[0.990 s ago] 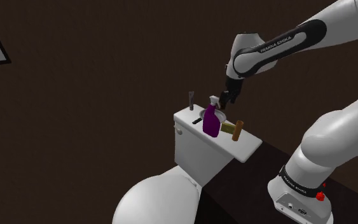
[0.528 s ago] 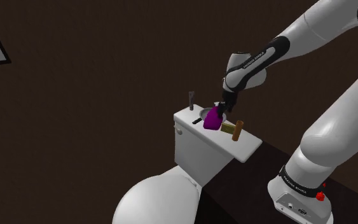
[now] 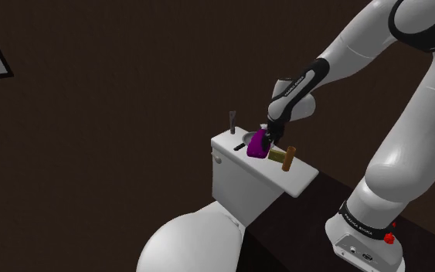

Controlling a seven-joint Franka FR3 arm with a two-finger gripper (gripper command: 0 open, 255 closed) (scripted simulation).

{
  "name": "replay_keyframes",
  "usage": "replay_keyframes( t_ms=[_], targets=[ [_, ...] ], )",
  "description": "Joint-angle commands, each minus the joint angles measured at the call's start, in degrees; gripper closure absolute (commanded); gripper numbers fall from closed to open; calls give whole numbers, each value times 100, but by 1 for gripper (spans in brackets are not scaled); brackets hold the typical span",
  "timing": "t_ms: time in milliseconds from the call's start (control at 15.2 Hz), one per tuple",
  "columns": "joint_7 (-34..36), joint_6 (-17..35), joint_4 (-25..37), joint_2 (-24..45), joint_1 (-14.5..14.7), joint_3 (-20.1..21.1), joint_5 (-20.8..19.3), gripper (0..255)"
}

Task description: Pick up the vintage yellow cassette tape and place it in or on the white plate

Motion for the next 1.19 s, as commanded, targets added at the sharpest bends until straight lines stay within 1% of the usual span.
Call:
replay_keyframes(
  t_ms=[0,528,594,1122],
  targets=[
    [-58,175,-9,164,-3,7,70,0],
    [-75,225,-8,216,-5,13,94,0],
    [-75,225,-8,216,-5,13,94,255],
    [-102,272,-31,240,-14,9,106,255]
  ],
)
